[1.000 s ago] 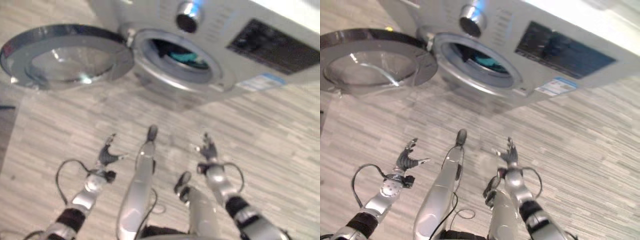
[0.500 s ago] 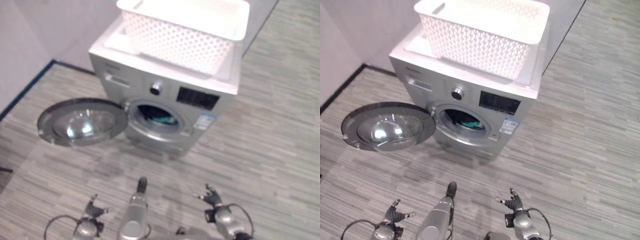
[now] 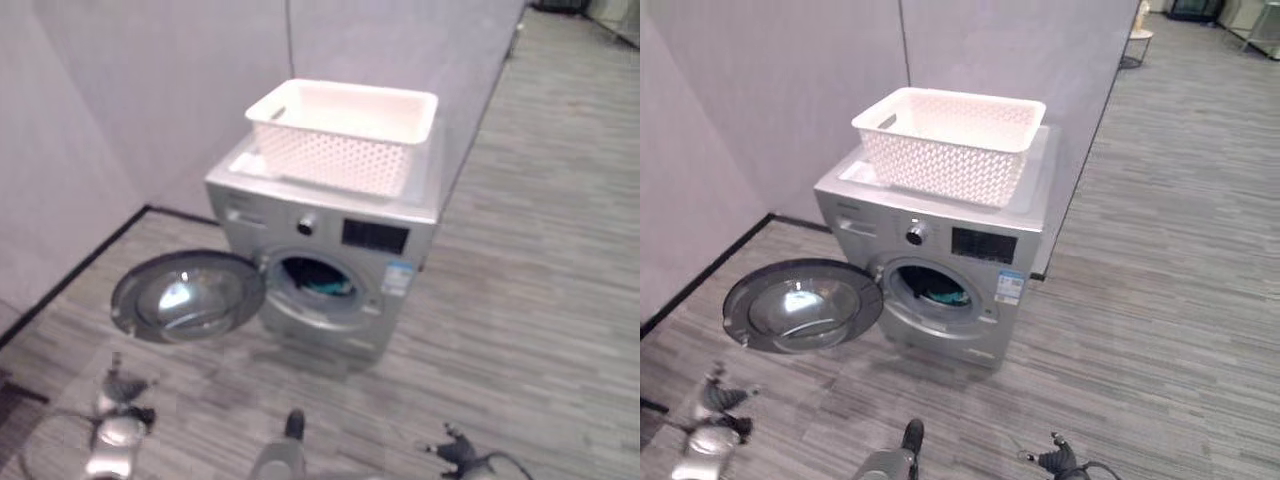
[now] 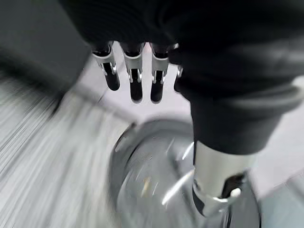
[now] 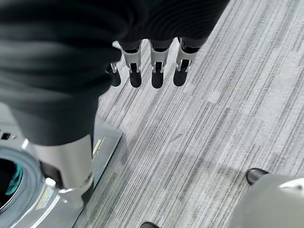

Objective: Grab the laundry basket,head to the washer,open it,put in the laundry and shut it.

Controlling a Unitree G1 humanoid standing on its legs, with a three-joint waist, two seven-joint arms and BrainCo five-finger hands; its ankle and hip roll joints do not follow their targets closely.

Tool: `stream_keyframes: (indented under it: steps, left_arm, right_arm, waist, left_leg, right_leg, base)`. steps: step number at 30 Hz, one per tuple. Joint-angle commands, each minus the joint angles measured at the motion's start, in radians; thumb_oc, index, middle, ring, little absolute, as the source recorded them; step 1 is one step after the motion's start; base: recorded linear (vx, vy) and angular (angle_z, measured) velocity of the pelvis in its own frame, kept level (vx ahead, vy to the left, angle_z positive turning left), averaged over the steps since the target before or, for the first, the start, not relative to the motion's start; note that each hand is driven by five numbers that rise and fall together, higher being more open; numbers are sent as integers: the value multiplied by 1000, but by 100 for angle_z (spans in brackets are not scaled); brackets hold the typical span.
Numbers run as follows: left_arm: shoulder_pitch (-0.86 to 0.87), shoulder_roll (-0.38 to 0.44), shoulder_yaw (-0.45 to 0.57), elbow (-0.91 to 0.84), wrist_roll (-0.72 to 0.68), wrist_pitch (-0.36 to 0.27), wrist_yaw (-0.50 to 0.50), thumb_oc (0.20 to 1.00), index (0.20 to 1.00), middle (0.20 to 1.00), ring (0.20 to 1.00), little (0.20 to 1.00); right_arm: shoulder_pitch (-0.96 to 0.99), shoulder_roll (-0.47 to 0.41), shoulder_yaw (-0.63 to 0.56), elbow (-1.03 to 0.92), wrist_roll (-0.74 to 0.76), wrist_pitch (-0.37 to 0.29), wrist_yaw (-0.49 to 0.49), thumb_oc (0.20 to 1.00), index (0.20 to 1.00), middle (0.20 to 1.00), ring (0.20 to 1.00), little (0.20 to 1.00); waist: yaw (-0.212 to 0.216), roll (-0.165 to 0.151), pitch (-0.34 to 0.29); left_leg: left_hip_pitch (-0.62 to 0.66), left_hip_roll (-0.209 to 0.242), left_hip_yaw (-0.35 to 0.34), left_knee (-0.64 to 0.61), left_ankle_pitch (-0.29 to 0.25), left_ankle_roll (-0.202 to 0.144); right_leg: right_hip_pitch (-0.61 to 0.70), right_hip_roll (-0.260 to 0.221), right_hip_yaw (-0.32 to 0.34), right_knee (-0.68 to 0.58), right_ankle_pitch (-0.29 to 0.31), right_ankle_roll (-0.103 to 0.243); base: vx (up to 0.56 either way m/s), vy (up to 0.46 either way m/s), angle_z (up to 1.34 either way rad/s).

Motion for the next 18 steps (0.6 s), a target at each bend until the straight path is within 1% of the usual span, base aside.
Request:
stream_keyframes:
  steps: [1,2,3,4,5,6,8,9,11,12,13,14,15,16,18]
  left_arm:
    - [-151,173,22,48,65,32,34,1000,1000,1000,1000,1000]
    - [-194,207,17,51,67,47,36,1000,1000,1000,1000,1000]
    - [-196,208,15,52,66,47,36,1000,1000,1000,1000,1000]
    - [-312,271,-19,106,64,74,15,1000,1000,1000,1000,1000]
    - [-372,299,-53,157,62,76,9,1000,1000,1000,1000,1000]
    - [-379,300,-59,161,61,75,9,1000,1000,1000,1000,1000]
    - [-530,364,-162,278,83,83,-12,1000,1000,1000,1000,1000]
    - [-665,401,-260,358,101,87,-31,1000,1000,1000,1000,1000]
    - [-676,401,-270,364,99,86,-31,1000,1000,1000,1000,1000]
    - [-780,413,-332,394,103,101,-30,1000,1000,1000,1000,1000]
    - [-834,420,-368,416,101,101,-31,1000,1000,1000,1000,1000]
    - [-905,445,-415,465,91,98,-34,1000,1000,1000,1000,1000]
    - [-912,445,-421,468,90,97,-34,1000,1000,1000,1000,1000]
    - [-946,461,-433,493,65,97,-29,1000,1000,1000,1000,1000]
    - [-954,467,-432,497,52,98,-24,1000,1000,1000,1000,1000]
  right_arm:
    - [-13,2,23,-46,-34,-4,27,1000,1000,1000,1000,1000]
    - [-14,0,22,-48,-33,-2,31,1000,1000,1000,1000,1000]
    - [-14,1,22,-48,-33,-2,31,1000,1000,1000,1000,1000]
    - [-23,-4,33,-56,-31,8,40,1000,1000,1000,1000,1000]
    - [-26,-4,38,-54,-27,9,43,1000,1000,1000,1000,1000]
    - [-26,-3,35,-53,-27,8,43,1000,1000,1000,1000,1000]
    - [-36,-10,58,-61,-22,8,53,1000,1000,1000,1000,1000]
    - [-46,-23,83,-76,-10,0,56,1000,1000,1000,1000,1000]
    - [-46,-20,80,-76,-10,0,56,1000,1000,1000,1000,1000]
    - [-59,-28,101,-82,7,-6,53,1000,1000,1000,1000,1000]
    - [-67,-26,107,-81,17,-10,52,1000,1000,1000,1000,1000]
    - [-83,-28,127,-79,39,-19,49,1000,1000,1000,1000,1000]
    - [-85,-26,125,-79,40,-19,48,1000,1000,1000,1000,1000]
    - [-107,-24,140,-68,66,-25,37,1000,1000,1000,1000,1000]
    - [-116,-19,145,-65,77,-27,31,1000,1000,1000,1000,1000]
  waist:
    - [-33,-24,10]
    - [-35,-27,13]
    - [-34,-28,14]
    - [-41,-35,25]
    - [-44,-38,30]
    - [-41,-39,30]
    - [-53,-49,49]
    - [-66,-56,70]
    - [-62,-58,70]
    - [-70,-64,96]
    - [-70,-69,109]
    - [-78,-96,130]
    - [-72,-85,131]
    - [-73,-108,146]
    - [-71,-111,150]
  left_leg:
    - [-104,-10,50,5,62,22]
    - [-110,-11,51,8,61,22]
    - [-111,-12,51,9,61,22]
    - [-132,-11,52,19,58,21]
    - [-140,-11,52,23,58,21]
    - [-140,-11,52,24,57,21]
    - [-171,-7,54,37,57,21]
    - [-208,-1,57,57,57,20]
    - [-210,0,57,58,56,20]
    - [-241,4,56,78,53,22]
    - [-258,7,54,91,50,22]
    - [-280,4,56,120,22,12]
    - [-289,14,59,117,41,22]
    - [-309,10,62,154,8,13]
    - [-315,11,61,165,0,17]
  right_leg:
    - [15,74,9,-66,29,-80]
    - [11,73,9,-65,31,-79]
    - [11,73,9,-65,30,-79]
    - [0,71,6,-65,34,-77]
    - [-7,71,6,-64,35,-77]
    - [-8,71,6,-63,35,-77]
    - [-38,70,4,-51,38,-79]
    - [-68,68,1,-43,42,-80]
    - [-70,68,2,-42,41,-80]
    - [-102,68,-5,-29,46,-82]
    - [-118,68,-4,-22,48,-83]
    - [-145,64,15,-3,30,-85]
    - [-153,72,5,-6,48,-85]
    - [-175,62,18,17,30,-82]
    - [-190,62,25,32,29,-80]
  base:
    - [114,23,-1]
    - [49,12,0]
    - [52,9,3]
    - [32,5,-2]
    - [32,5,4]
    - [-5,-9,5]
    - [-46,-16,0]
    - [-63,-17,-5]
    - [-48,-14,1]
    - [-63,-15,0]
    - [-38,-66,1]
    - [-51,-17,-2]
    - [0,-52,-10]
    - [-25,0,-25]
    - [5,-15,-21]
